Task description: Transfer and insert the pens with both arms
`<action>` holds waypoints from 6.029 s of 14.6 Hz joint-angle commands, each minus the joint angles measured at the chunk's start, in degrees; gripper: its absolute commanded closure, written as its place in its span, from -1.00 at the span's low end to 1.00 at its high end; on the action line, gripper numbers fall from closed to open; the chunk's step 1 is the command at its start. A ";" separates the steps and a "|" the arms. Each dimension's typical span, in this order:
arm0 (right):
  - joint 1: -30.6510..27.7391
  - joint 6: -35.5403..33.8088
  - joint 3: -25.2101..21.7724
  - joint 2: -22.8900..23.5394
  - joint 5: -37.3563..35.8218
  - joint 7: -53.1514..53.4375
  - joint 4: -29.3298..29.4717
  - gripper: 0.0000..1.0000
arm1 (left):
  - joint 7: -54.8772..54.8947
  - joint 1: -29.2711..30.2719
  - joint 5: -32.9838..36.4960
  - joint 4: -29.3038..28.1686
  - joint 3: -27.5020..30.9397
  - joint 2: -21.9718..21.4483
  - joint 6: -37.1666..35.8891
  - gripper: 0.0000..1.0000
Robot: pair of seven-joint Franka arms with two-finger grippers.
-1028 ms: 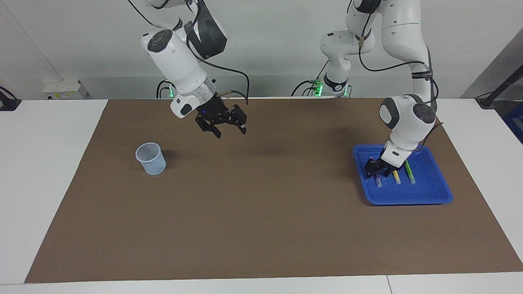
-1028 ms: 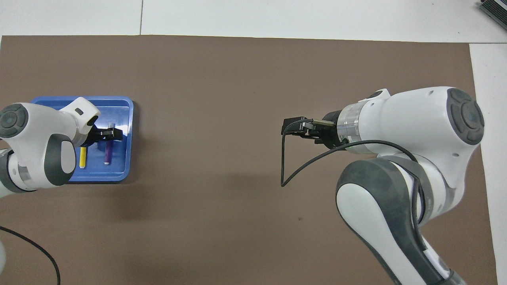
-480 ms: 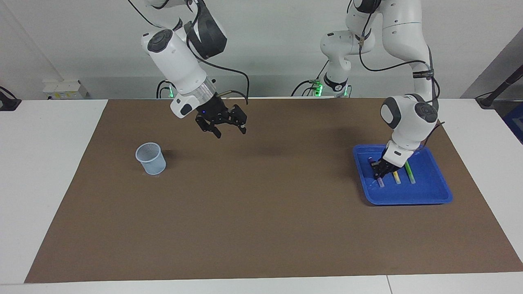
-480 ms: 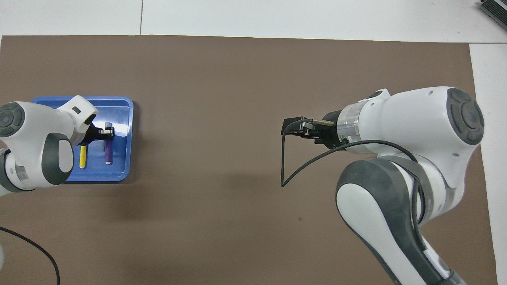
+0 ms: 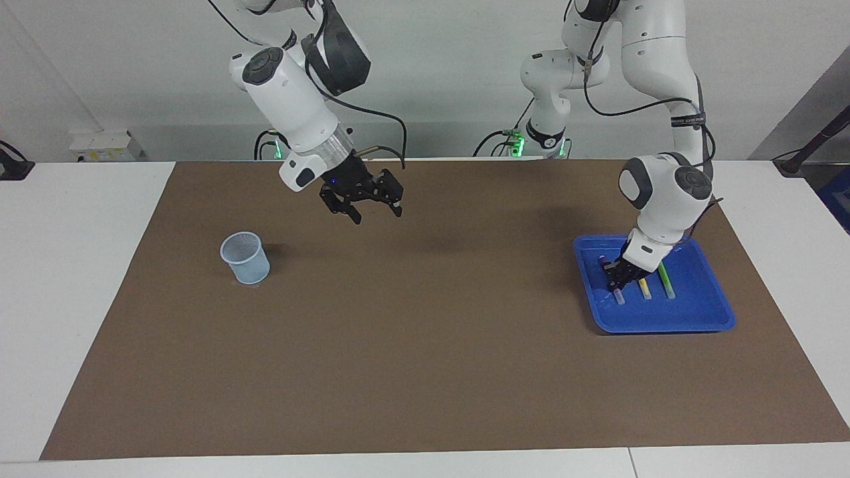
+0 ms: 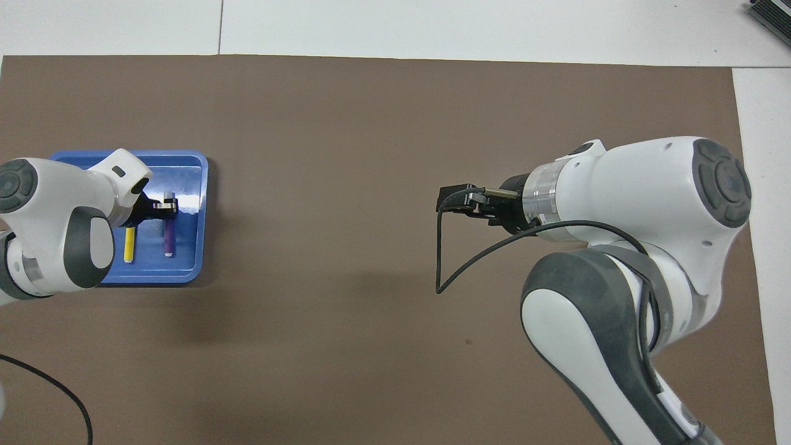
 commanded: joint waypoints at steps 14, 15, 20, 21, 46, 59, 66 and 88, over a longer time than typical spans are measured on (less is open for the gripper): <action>0.64 1.11 0.00 0.01 6.93 0.90 0.13 -1.00 | -41.85 -0.66 -13.60 15.08 -2.22 -9.81 -30.94 1.00; 0.64 1.20 0.00 0.10 7.72 0.90 0.30 -1.00 | -45.45 -0.58 -15.79 14.99 -2.40 -10.52 -31.03 1.00; 4.75 6.46 0.00 0.53 10.89 4.58 0.75 -1.00 | -60.13 -0.66 -24.50 14.20 -2.40 -13.50 -32.96 1.00; 6.59 8.48 0.00 0.62 10.98 6.33 0.75 -1.00 | -62.95 -0.66 -25.74 14.20 -2.40 -13.86 -33.05 1.00; 23.84 29.15 0.00 11.08 11.24 16.02 12.00 -0.27 | -84.42 -8.05 -33.04 6.90 -2.40 -23.88 -34.46 1.00; 23.66 28.45 0.00 10.99 11.33 15.93 10.77 0.12 | -84.86 -8.22 -33.04 6.64 -2.40 -24.41 -34.72 1.00; 24.37 28.18 0.00 10.82 11.33 16.19 10.68 0.16 | -84.86 -8.22 -33.04 6.64 -2.40 -24.67 -34.81 1.00; 23.84 26.43 0.00 10.29 11.42 16.02 9.45 1.00 | -83.80 -8.14 -32.78 6.46 -2.23 -25.02 -35.60 -0.74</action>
